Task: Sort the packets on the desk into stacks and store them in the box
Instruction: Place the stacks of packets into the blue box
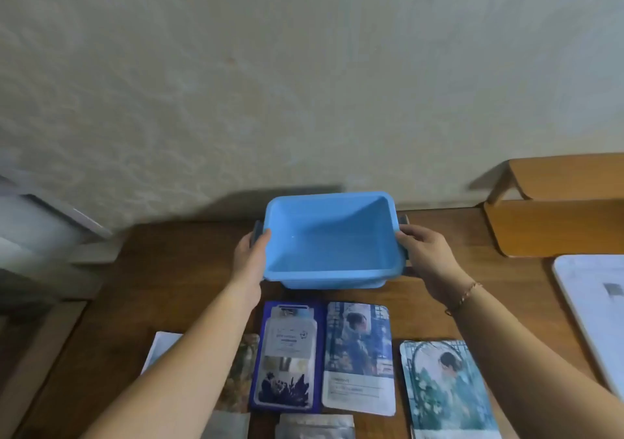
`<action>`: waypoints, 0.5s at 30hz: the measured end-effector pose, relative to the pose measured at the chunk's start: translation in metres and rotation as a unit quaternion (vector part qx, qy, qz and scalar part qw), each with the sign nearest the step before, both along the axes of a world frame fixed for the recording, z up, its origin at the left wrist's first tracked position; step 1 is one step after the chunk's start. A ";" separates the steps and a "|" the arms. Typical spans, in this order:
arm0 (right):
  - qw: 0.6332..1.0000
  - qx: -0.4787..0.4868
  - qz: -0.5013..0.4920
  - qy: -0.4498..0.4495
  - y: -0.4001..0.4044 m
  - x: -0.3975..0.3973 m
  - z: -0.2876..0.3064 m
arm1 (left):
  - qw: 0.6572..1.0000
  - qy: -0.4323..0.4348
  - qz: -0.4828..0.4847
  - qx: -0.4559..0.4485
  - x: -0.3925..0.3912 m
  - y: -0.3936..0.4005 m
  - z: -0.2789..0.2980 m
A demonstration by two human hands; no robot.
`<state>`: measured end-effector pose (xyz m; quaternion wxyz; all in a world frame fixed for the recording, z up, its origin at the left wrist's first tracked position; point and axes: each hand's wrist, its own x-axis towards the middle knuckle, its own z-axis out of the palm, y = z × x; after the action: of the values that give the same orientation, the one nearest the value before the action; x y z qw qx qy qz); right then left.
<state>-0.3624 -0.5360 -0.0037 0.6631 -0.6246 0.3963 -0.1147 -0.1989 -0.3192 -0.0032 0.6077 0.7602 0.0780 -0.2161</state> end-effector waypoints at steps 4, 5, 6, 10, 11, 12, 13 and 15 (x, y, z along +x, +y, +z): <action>1.000 0.012 0.014 0.023 0.013 0.016 -0.016 | 0.999 0.018 -0.031 0.019 0.026 0.016 -0.020; 1.000 0.013 0.012 0.022 0.015 0.018 -0.019 | 0.999 0.019 -0.041 0.020 0.030 0.018 -0.025; 1.000 0.014 0.007 0.019 0.016 0.019 -0.023 | 0.998 0.021 -0.048 0.020 0.033 0.019 -0.029; 1.000 0.008 -0.017 0.017 0.019 0.018 -0.026 | 0.997 0.061 -0.045 -0.011 0.037 0.023 -0.042; 1.000 0.004 -0.025 0.016 0.020 0.015 -0.026 | 0.997 0.069 -0.037 -0.024 0.039 0.025 -0.043; 0.999 -0.009 -0.036 0.020 0.020 0.011 -0.025 | 0.997 0.062 -0.028 -0.022 0.038 0.027 -0.041; 0.998 -0.025 -0.055 0.025 0.019 0.004 -0.025 | 0.999 0.041 -0.014 -0.004 0.034 0.030 -0.038; 0.992 -0.055 -0.107 0.039 0.019 -0.021 -0.024 | 0.998 -0.046 0.047 0.021 0.007 0.037 -0.027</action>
<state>-0.3834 -0.5172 -0.0274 0.5956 -0.6185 0.4792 -0.1821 -0.1919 -0.2820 -0.0306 0.6038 0.7776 0.0901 -0.1504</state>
